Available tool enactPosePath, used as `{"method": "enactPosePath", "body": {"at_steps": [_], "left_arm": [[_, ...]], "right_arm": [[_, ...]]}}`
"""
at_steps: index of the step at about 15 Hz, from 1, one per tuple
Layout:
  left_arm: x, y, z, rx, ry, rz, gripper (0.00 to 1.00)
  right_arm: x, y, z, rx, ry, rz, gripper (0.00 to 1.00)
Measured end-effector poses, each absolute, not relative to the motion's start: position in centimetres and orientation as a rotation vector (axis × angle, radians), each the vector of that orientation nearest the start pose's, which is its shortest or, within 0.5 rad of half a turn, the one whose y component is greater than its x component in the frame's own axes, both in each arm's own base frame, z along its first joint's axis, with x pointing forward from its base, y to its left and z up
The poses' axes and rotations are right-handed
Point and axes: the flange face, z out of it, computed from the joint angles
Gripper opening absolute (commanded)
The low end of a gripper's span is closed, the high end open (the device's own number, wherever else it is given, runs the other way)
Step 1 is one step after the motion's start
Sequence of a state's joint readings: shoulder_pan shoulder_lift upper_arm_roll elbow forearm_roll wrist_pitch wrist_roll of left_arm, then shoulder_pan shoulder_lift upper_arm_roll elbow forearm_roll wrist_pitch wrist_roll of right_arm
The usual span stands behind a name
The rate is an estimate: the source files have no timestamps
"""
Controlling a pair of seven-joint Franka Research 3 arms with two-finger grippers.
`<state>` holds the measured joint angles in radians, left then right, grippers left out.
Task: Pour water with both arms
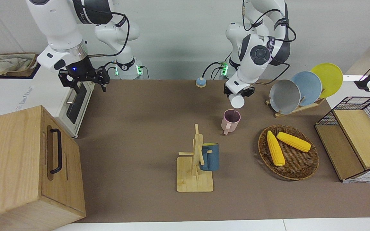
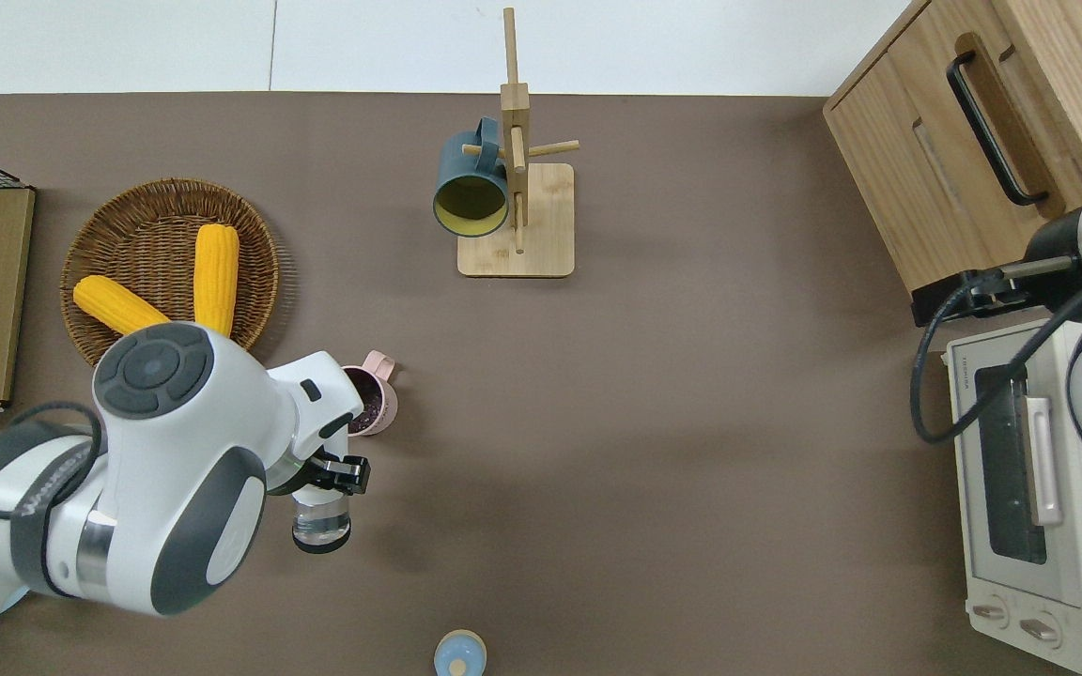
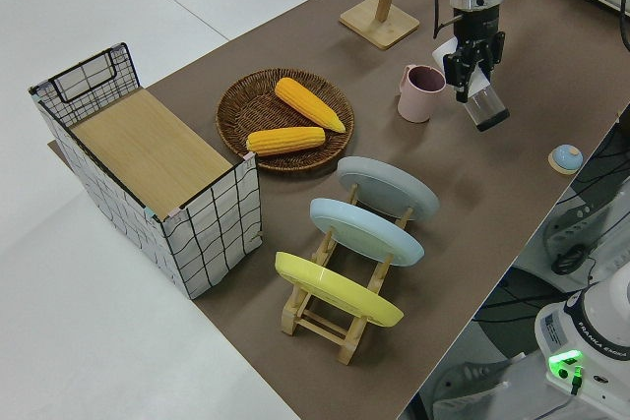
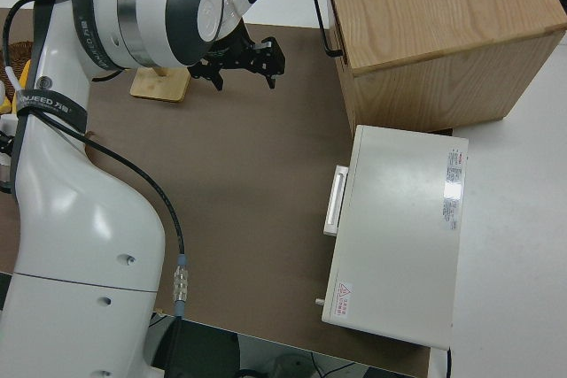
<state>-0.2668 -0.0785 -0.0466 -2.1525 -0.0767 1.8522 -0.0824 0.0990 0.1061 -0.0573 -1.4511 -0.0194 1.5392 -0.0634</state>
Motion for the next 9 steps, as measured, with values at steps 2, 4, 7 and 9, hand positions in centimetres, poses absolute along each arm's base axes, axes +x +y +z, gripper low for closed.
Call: {"method": "enactPosePath", "body": {"at_steps": [2, 4, 7, 9], "left_arm": [[45.1, -15.1, 41.2, -3.154, 0.305, 0.222, 0.00], [43.4, -14.6, 40.7, -3.162, 0.298, 0.165, 0.00], [42.6, -14.3, 40.6, -3.166, 0.290, 0.136, 0.00], [42.6, -14.3, 40.7, -3.168, 0.287, 0.120, 0.00]], "right_arm": [[58.4, 2.4, 61.8, -3.162, -0.166, 0.029, 0.985], [58.4, 2.4, 61.8, -3.162, -0.166, 0.029, 0.985], [58.4, 2.4, 61.8, -3.162, -0.166, 0.029, 0.985], [58.4, 2.4, 61.8, -3.162, -0.166, 0.029, 0.985]]}}
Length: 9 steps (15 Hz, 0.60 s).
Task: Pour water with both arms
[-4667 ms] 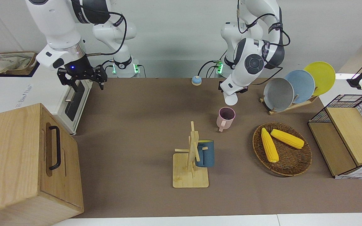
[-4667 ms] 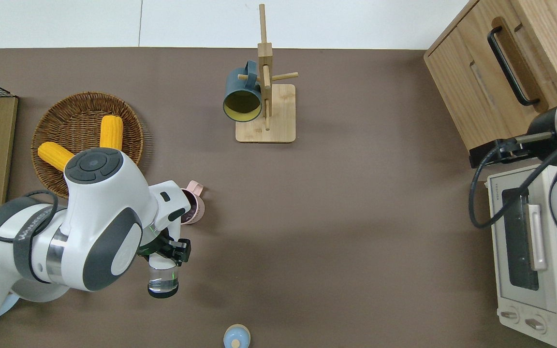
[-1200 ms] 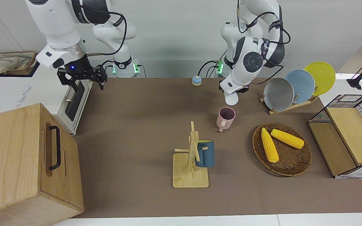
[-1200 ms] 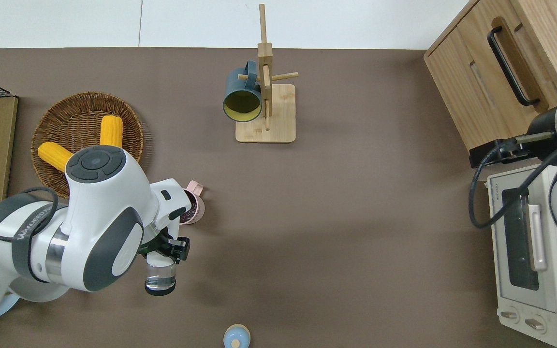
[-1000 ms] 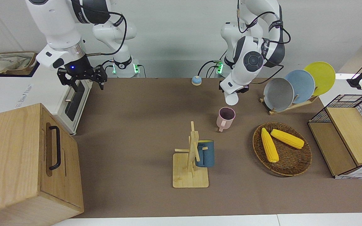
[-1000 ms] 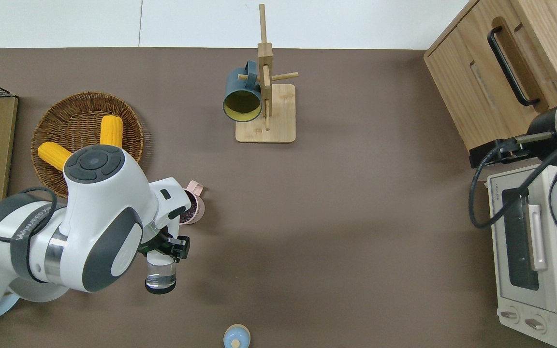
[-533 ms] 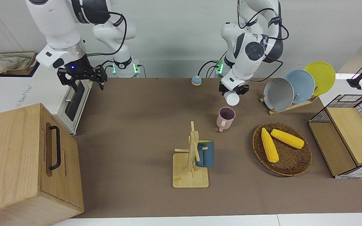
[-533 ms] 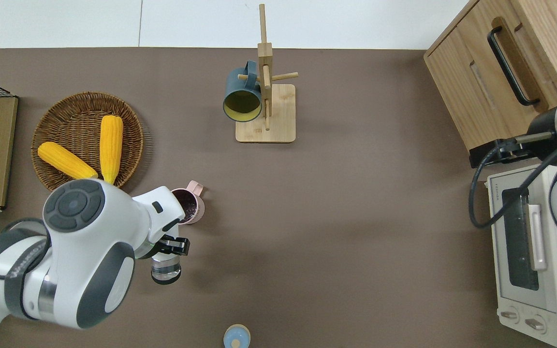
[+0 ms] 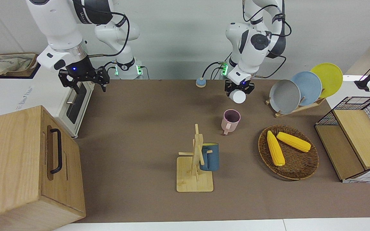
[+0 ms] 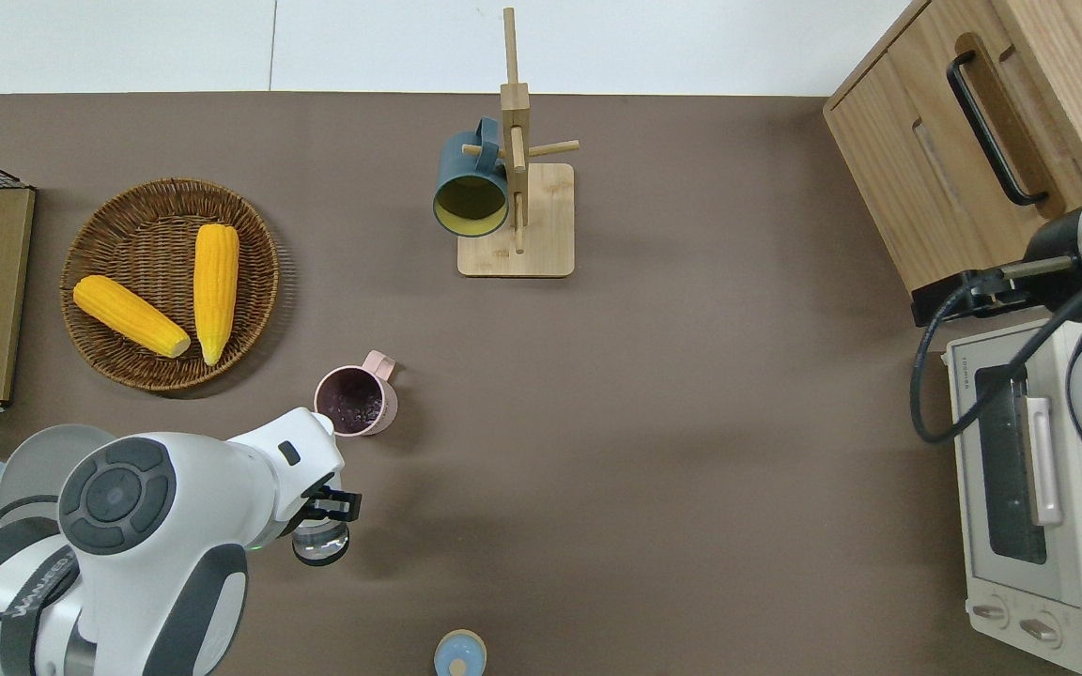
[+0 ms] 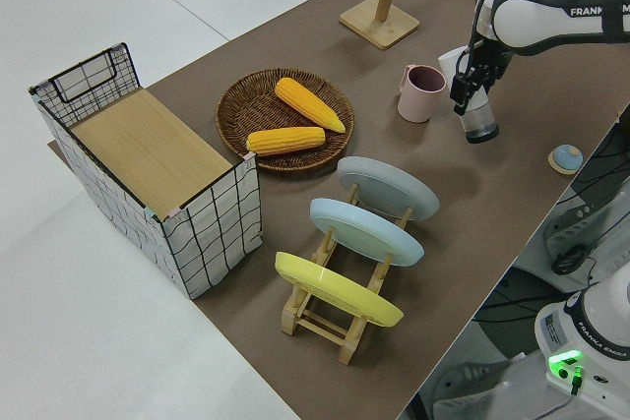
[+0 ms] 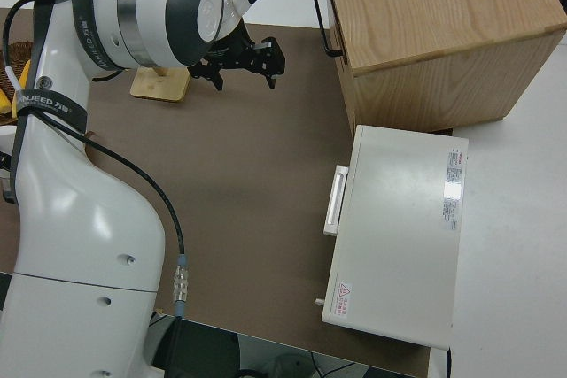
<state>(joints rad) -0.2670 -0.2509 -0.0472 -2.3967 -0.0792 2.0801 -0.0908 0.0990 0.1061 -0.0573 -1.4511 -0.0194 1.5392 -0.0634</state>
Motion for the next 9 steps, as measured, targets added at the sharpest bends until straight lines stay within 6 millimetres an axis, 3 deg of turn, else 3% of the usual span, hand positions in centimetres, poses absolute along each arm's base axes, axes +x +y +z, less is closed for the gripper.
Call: {"method": "enactPosePath", "body": {"at_steps": [9], "left_arm": [[43.1, -13.7, 42.1, -3.195, 0.188, -0.006, 0.00]], "right_arm": [[58.4, 2.4, 61.8, -3.162, -0.166, 0.029, 0.985]]}}
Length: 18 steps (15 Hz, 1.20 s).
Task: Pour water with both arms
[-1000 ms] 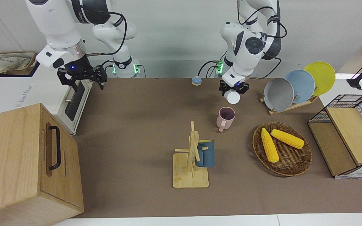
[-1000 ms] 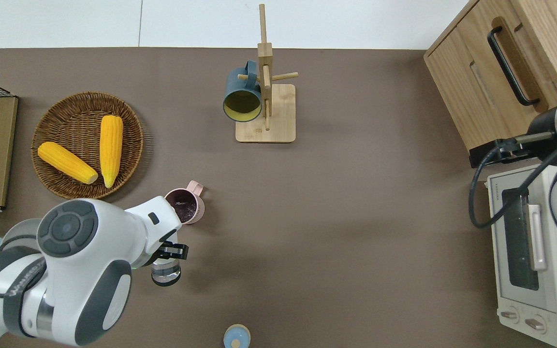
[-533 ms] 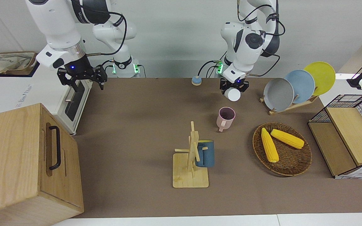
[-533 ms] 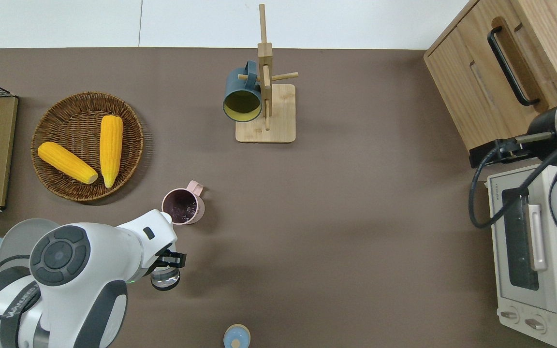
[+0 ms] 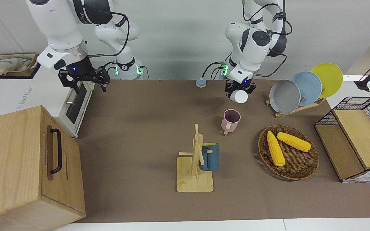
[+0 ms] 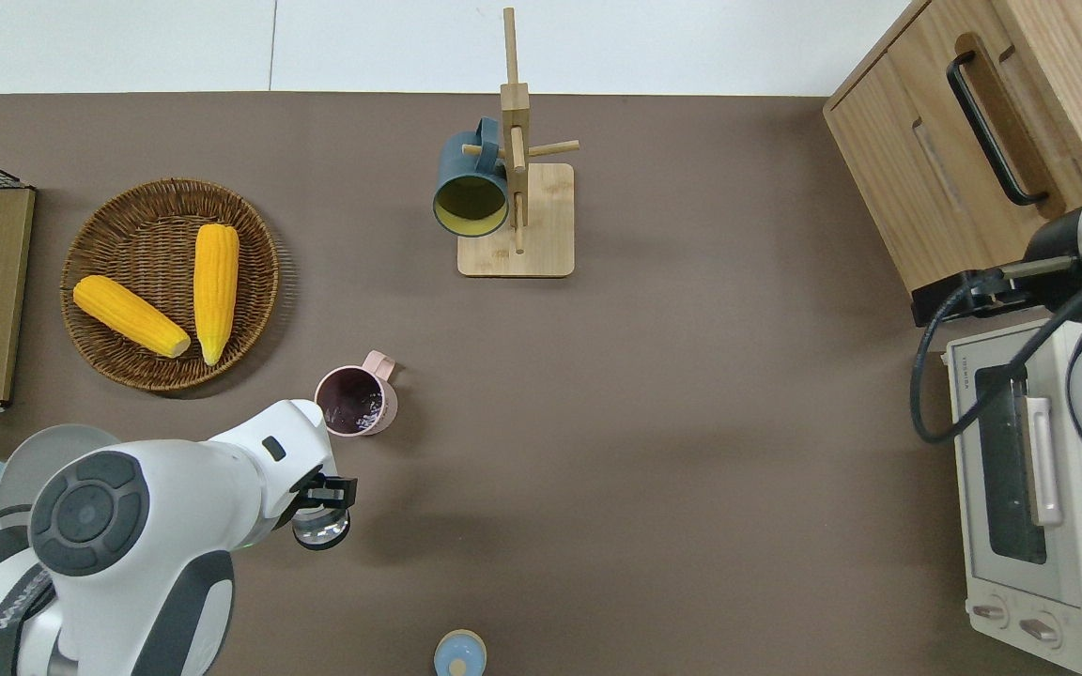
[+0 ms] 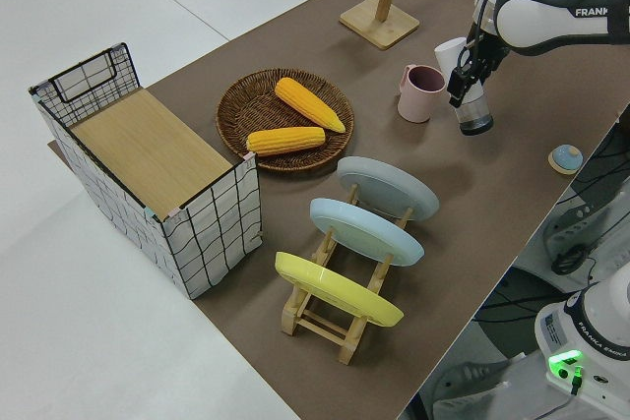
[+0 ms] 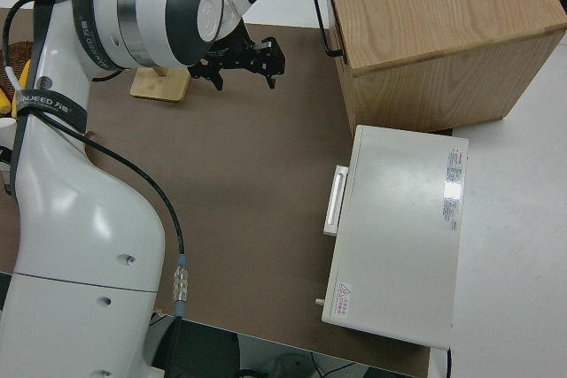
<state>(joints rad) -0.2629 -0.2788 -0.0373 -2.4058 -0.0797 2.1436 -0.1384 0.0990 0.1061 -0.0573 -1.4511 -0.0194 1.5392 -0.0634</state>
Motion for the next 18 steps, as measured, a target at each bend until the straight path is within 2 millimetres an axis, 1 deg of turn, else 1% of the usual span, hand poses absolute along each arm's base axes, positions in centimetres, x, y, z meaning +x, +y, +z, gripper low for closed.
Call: {"method": "enactPosePath", "body": {"at_steps": [2, 5, 9, 11, 13, 15, 18], "left_arm": [[43.4, -12.5, 42.9, -3.205, 0.137, -0.068, 0.00], [44.4, -9.5, 44.1, -3.167, 0.072, -0.192, 0.00], [45.9, -6.0, 46.2, -3.100, -0.021, -0.416, 0.00], [46.9, -4.5, 47.7, -3.084, -0.073, -0.556, 0.00], [47.8, -3.1, 49.5, -3.063, -0.118, -0.676, 0.00], [48.8, -1.7, 52.1, -3.027, -0.153, -0.786, 0.00], [50.6, 0.9, 57.1, -2.960, -0.214, -0.931, 0.00]], "right_arm": [[58.4, 2.4, 61.8, -3.162, -0.166, 0.029, 0.985], [58.4, 2.4, 61.8, -3.162, -0.166, 0.029, 0.985], [58.4, 2.4, 61.8, -3.162, -0.166, 0.029, 0.985], [58.4, 2.4, 61.8, -3.162, -0.166, 0.029, 0.985], [58.4, 2.4, 61.8, -3.162, -0.166, 0.029, 0.985], [58.4, 2.4, 61.8, -3.162, -0.166, 0.029, 0.985], [58.4, 2.4, 61.8, -3.162, -0.166, 0.029, 0.985]]}}
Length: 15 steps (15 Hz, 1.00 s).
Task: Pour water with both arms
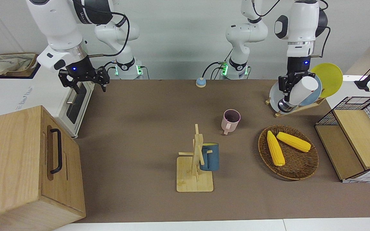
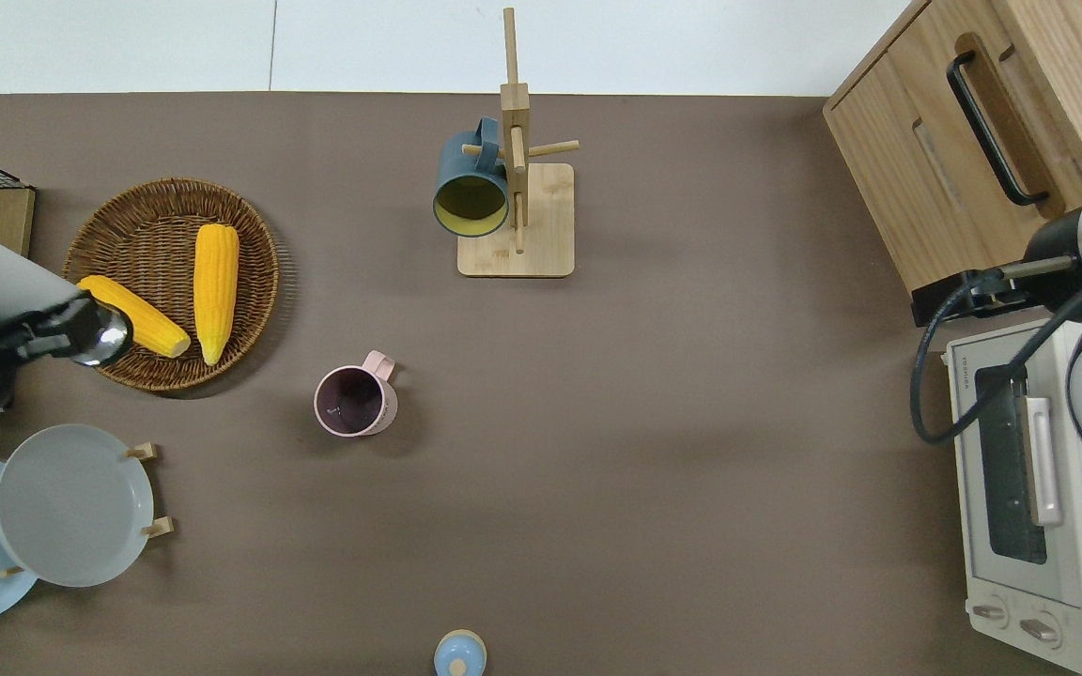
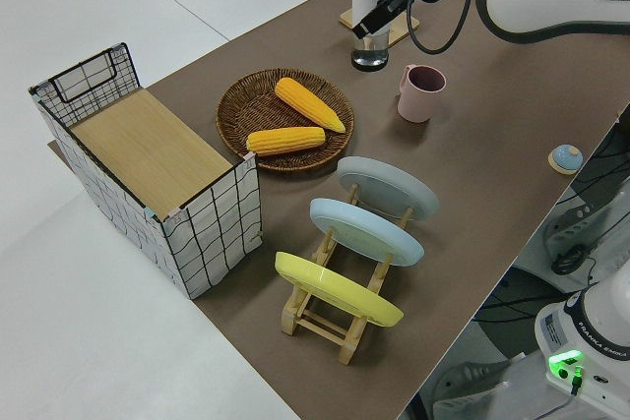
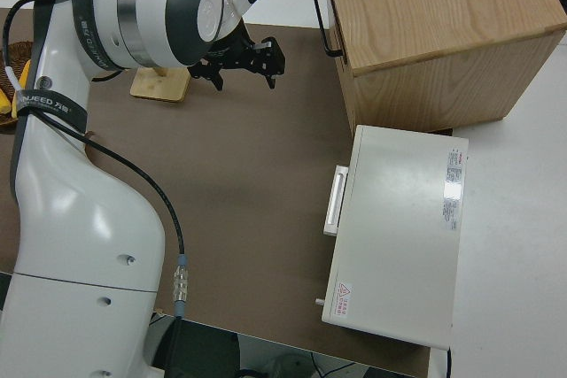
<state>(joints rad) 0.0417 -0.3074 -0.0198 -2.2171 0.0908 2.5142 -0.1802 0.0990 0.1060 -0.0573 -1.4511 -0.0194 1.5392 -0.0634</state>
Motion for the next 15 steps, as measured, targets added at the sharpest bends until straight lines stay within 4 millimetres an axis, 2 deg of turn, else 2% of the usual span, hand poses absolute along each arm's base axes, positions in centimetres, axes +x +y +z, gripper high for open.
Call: {"method": "enactPosePath", "body": {"at_steps": [3, 5, 7, 9, 11, 15], "left_arm": [[53.1, 3.7, 61.2, -2.905, -0.278, -1.037, 0.00], [55.3, 6.1, 62.4, -2.877, -0.315, -1.069, 0.00], [57.0, 8.7, 62.4, -2.853, -0.326, -1.063, 0.00], [58.1, 13.1, 62.0, -2.841, -0.338, -1.051, 0.00], [58.1, 16.0, 61.7, -2.866, -0.319, -1.059, 0.00], [56.8, 22.4, 61.7, -2.877, -0.237, -1.115, 0.00]], "right_arm": [[58.4, 2.4, 61.8, -3.162, -0.166, 0.029, 0.985], [58.4, 2.4, 61.8, -3.162, -0.166, 0.029, 0.985], [58.4, 2.4, 61.8, -3.162, -0.166, 0.029, 0.985], [58.4, 2.4, 61.8, -3.162, -0.166, 0.029, 0.985], [58.4, 2.4, 61.8, -3.162, -0.166, 0.029, 0.985], [58.4, 2.4, 61.8, -3.162, -0.166, 0.029, 0.985]]}}
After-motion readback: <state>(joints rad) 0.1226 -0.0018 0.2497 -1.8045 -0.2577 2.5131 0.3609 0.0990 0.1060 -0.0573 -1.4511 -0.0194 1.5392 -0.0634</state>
